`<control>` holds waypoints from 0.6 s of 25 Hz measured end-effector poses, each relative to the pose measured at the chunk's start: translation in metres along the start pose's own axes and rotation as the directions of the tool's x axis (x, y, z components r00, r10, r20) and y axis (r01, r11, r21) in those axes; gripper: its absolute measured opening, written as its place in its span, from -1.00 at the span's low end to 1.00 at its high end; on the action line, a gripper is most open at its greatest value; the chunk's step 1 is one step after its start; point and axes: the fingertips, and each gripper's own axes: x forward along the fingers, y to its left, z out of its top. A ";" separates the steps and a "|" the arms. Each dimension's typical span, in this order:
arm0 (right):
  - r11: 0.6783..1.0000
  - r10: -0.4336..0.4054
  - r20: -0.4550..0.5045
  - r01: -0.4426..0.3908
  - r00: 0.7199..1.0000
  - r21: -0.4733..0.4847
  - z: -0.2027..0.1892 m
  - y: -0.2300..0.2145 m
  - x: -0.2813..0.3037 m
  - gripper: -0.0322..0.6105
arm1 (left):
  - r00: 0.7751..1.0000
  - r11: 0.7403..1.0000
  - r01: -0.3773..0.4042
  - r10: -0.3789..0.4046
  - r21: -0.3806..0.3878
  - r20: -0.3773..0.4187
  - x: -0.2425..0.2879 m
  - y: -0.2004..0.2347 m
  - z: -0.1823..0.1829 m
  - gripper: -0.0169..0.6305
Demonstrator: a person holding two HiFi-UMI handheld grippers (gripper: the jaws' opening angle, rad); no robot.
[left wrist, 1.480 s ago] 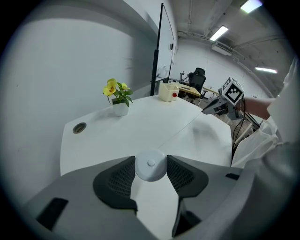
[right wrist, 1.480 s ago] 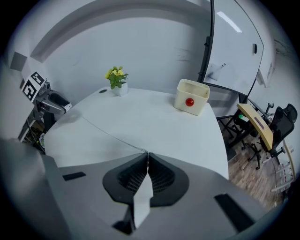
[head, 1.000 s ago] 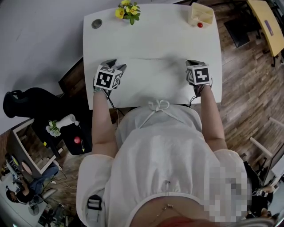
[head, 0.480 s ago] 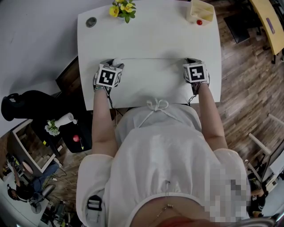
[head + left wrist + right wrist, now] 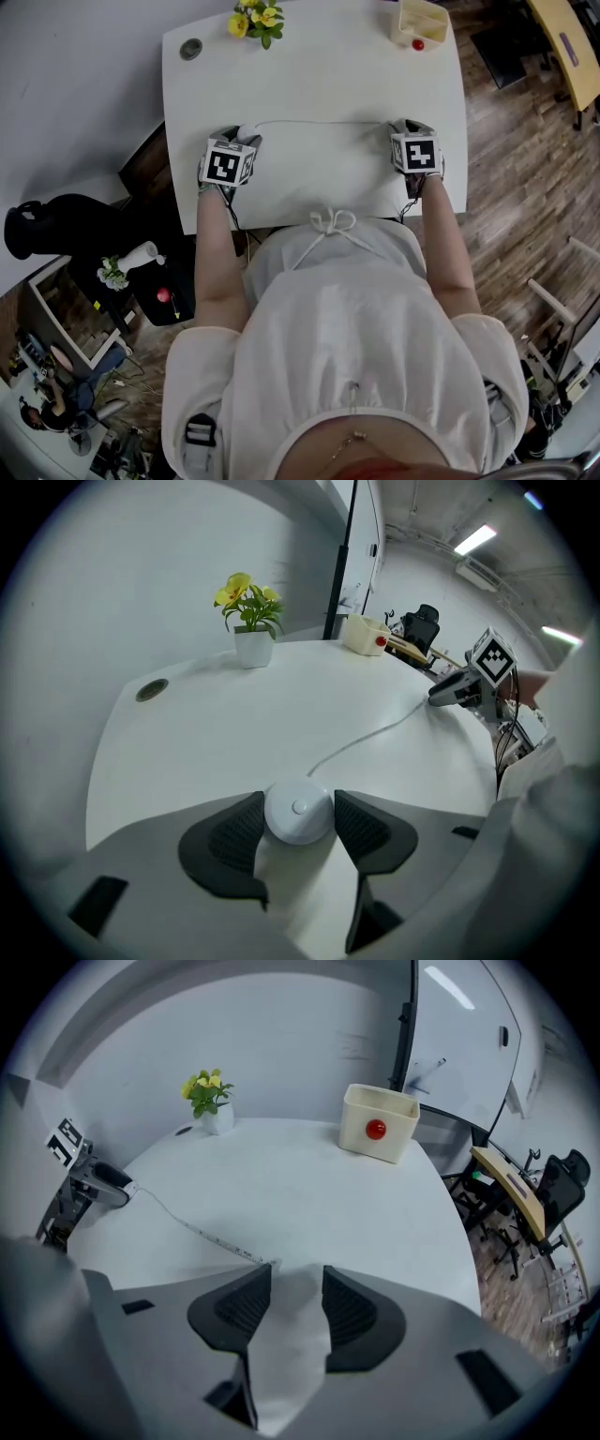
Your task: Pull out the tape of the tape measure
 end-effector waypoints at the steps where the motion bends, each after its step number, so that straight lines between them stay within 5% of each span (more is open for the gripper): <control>1: 1.000 0.000 0.010 0.000 1.000 0.012 0.000 -0.001 -0.002 -0.34 | 1.000 1.000 0.011 -0.011 -0.008 0.009 0.000 -0.002 0.000 -0.20; 7: 1.000 -0.002 0.052 0.001 0.999 0.026 0.004 0.003 -0.019 -0.29 | 0.998 0.999 -0.005 0.007 -0.033 0.056 -0.014 -0.001 0.004 -0.02; 15: 0.997 0.035 0.208 -0.049 0.978 0.062 0.034 0.017 -0.055 -0.32 | 0.964 0.996 -0.058 0.073 -0.064 0.254 -0.069 0.008 0.044 -0.03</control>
